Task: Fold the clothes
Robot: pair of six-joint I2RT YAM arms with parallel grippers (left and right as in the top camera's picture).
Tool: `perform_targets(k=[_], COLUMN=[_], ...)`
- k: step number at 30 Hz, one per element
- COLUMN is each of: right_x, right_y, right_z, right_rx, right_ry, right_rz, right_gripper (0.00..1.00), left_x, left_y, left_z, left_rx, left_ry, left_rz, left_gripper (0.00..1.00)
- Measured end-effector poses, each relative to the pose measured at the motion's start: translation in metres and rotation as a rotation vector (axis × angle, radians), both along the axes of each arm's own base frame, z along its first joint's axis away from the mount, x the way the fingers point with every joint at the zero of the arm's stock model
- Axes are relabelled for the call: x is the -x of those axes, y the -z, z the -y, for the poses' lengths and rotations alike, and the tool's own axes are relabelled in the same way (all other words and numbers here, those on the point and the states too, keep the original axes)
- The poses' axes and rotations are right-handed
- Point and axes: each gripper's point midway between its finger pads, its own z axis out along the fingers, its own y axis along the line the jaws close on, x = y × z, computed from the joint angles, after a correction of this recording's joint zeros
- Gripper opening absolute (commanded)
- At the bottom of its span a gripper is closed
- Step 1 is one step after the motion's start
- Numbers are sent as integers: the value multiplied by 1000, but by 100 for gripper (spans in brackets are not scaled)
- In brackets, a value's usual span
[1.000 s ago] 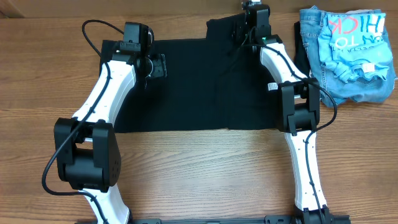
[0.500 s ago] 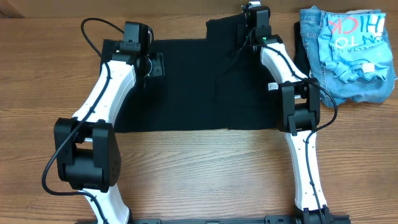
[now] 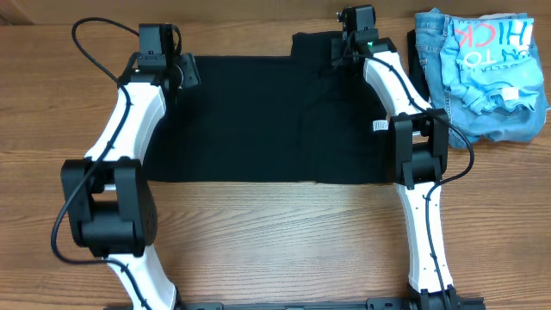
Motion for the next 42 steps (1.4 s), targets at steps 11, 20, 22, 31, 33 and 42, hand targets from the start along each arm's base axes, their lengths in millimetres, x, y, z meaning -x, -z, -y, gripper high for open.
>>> perform_targets(k=[11, 20, 22, 31, 33, 42], right_x=[3, 3, 3, 2, -1, -11], right_y=[2, 2, 2, 1, -2, -14], right_z=[1, 1, 1, 1, -3, 0], right_rx=[2, 3, 3, 1, -13, -82], right_ry=[0, 1, 1, 1, -10, -38], right_rz=[-14, -15, -16, -11, 4, 52], right_gripper=[4, 4, 4, 4, 4, 4], left_x=[-67, -74, -75, -83, -86, -95], left_y=[49, 82, 82, 100, 101, 56], left_z=[-102, -97, -97, -91, -86, -73], left_rx=[13, 41, 42, 110, 136, 207], left_ry=[-80, -55, -56, -53, -32, 25], left_rz=[250, 252, 259, 261, 247, 94], left_gripper=[63, 63, 63, 12, 4, 4])
